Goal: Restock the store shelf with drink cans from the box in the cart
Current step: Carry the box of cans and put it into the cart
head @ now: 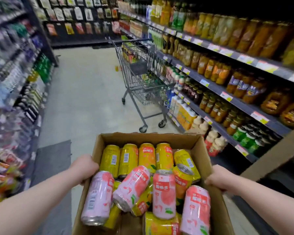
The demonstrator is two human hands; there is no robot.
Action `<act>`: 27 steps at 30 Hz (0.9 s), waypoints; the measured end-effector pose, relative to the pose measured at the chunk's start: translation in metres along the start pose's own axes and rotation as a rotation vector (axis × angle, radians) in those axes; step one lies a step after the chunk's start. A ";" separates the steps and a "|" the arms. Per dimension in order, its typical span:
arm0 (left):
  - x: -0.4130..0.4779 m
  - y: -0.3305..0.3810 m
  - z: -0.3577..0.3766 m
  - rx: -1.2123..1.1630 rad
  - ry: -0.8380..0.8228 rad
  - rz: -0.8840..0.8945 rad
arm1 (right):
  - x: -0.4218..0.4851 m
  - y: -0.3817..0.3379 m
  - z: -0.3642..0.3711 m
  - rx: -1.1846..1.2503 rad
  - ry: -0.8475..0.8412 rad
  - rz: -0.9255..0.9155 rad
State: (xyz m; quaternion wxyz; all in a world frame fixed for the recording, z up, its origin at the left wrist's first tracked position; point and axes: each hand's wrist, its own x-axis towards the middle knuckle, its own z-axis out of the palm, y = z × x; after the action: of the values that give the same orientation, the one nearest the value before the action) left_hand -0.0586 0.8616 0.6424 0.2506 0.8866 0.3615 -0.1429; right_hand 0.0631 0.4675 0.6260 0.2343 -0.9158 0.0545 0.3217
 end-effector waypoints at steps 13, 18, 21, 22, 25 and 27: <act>0.247 0.065 -0.084 -0.144 0.051 -0.075 | 0.232 -0.214 -0.078 -0.192 -0.036 -0.071; 0.339 0.111 -0.125 -0.178 0.036 -0.136 | 0.316 -0.297 -0.130 -0.306 0.005 -0.086; 0.399 0.132 -0.150 -0.193 0.023 -0.144 | 0.361 -0.342 -0.153 -0.270 -0.009 -0.086; 0.420 0.139 -0.159 -0.180 0.010 -0.142 | 0.377 -0.357 -0.160 -0.248 -0.007 -0.083; 0.491 0.160 -0.182 -0.174 -0.019 -0.098 | 0.421 -0.398 -0.173 -0.186 0.010 -0.059; 0.543 0.175 -0.198 -0.170 -0.021 -0.074 | 0.449 -0.422 -0.176 -0.148 0.022 -0.025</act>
State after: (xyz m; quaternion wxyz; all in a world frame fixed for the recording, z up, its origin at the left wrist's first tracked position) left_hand 0.4595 1.1714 0.6311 0.3233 0.8466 0.4022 -0.1303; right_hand 0.6214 0.7817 0.6361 0.1694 -0.9347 0.0216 0.3117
